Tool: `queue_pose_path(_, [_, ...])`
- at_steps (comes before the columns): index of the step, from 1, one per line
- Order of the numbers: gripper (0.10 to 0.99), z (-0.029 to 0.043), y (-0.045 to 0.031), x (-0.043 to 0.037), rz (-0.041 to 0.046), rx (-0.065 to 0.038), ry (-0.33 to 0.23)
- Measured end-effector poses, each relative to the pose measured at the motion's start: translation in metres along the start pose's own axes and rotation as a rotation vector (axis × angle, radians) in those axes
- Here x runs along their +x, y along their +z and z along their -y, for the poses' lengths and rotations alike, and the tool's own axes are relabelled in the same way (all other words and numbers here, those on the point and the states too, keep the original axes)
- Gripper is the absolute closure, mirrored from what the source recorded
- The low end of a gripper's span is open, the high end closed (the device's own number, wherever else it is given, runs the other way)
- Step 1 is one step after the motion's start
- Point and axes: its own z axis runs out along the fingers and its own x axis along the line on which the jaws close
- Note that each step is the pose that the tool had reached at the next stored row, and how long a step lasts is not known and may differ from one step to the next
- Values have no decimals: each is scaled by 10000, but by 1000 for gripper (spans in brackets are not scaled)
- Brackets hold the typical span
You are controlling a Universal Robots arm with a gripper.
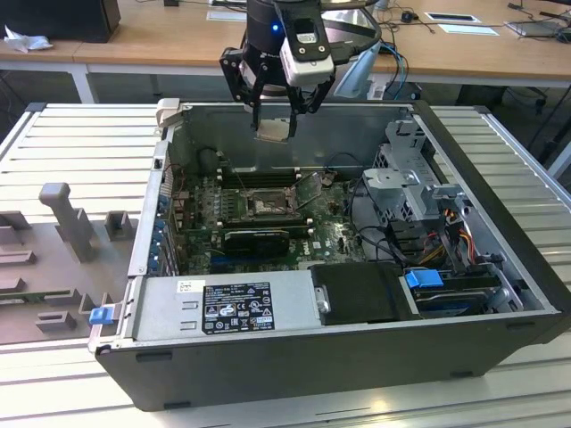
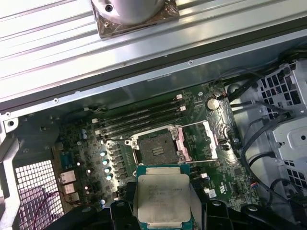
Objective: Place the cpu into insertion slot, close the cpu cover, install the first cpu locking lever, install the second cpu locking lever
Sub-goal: 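Place the cpu into insertion slot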
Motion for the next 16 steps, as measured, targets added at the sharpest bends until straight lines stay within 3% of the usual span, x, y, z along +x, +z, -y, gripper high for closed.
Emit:
queue_pose_path(12, [557, 2, 17, 0, 67, -16, 740])
queue_pose_path(16, [557, 3, 30, 0, 130, -28, 1453])
